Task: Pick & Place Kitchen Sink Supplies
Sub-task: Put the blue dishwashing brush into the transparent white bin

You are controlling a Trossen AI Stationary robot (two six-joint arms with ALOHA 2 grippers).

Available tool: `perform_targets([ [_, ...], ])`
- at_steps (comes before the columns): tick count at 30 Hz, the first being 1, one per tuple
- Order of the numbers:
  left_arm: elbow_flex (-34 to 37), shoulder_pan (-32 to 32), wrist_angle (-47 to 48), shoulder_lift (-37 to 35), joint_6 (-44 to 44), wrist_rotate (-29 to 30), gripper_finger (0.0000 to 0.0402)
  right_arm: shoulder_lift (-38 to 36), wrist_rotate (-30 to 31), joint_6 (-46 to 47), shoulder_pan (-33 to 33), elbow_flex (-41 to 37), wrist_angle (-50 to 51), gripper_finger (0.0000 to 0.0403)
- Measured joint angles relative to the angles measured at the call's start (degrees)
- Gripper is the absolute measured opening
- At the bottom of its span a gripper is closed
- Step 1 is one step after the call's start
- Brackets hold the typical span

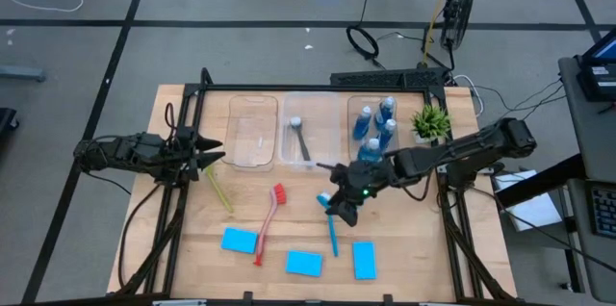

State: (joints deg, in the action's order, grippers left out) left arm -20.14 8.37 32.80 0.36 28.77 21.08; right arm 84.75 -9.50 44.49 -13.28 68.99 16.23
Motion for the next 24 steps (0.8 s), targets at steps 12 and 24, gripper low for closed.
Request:
perform_targets([
  [12, 0.00, -0.01, 0.00, 0.00, 0.03, 0.02, 0.0214, 1.25, 1.74, 14.81, -2.68, 0.00, 7.34, 0.0154],
  [24, 0.00, 0.01, 0.02, 0.00, -0.02, 0.02, 0.0214, 3.86, 6.08, 25.35, -4.10, -3.25, 7.69, 0.0210],
])
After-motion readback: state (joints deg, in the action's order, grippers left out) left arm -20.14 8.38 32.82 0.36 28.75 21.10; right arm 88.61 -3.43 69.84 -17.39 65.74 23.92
